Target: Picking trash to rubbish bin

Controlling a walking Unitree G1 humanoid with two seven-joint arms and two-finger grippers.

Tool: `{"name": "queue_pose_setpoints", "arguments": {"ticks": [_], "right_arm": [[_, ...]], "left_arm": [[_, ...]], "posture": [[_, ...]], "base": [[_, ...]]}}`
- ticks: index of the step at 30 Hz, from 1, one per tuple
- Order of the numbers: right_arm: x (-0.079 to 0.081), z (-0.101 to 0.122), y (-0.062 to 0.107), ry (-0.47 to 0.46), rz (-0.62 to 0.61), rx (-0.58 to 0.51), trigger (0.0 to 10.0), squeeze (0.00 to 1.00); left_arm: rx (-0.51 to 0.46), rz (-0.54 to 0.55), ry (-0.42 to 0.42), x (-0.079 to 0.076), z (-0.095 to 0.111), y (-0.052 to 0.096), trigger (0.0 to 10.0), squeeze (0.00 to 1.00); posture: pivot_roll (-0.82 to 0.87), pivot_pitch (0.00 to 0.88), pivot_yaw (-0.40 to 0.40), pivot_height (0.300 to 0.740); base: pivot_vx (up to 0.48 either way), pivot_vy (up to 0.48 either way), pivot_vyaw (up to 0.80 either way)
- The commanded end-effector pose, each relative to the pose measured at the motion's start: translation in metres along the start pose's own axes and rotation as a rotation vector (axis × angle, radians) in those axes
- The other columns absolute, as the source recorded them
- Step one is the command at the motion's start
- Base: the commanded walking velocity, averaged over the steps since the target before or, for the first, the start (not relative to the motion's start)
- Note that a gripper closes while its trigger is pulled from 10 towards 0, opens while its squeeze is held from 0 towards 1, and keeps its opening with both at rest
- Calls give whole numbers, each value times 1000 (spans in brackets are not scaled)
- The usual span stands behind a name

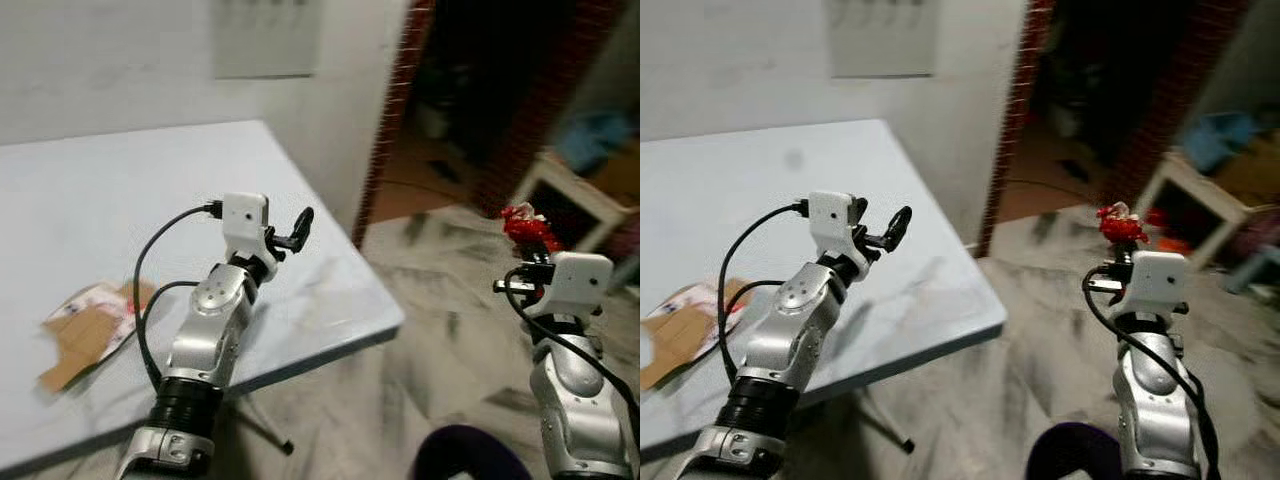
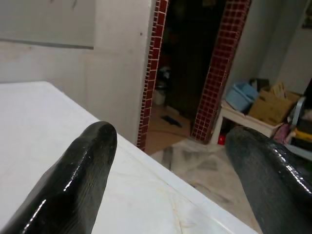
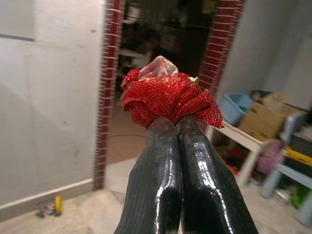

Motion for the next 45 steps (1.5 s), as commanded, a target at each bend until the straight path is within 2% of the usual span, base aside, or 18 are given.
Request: {"name": "queue_pose_setpoints", "arguments": {"ticks": [1,24,28,40,45], "right_arm": [[-5,3,0,10,-13,-11,10000,0],[-5,2,2,12,-22,-4,10000,0],[-6,2,2,9,-25,-7,10000,0],[-8,1,4,-26,-45,7,10000,0],[-9,-2,5,-25,-54,25,10000,0]], "left_arm": [[-8,-20,-7,-4,3,-2,10000,0],[3,-64,-15,-8,2,-3,10000,0],[21,-120,-35,-14,-1,-2,10000,0],[94,-299,-125,-30,-15,0,10000,0],[109,-313,-125,-30,-18,1,10000,0]], "posture": [[-86,0,-36,740],[-92,0,-28,740],[-94,0,-27,740],[-104,0,-15,740],[-111,0,-5,740]], "base": [[0,0,-763],[0,0,-757],[0,0,-683],[0,0,0],[0,0,0]]}}
Point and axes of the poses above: a point about 5 cm out from each wrist's last joint towards the gripper, its own y axis pointing back from the gripper into the wrist, its own z axis along the axis of the wrist's last joint, x = y × z, the point moved 1 cm from there along -y, pointing out of the wrist towards the gripper
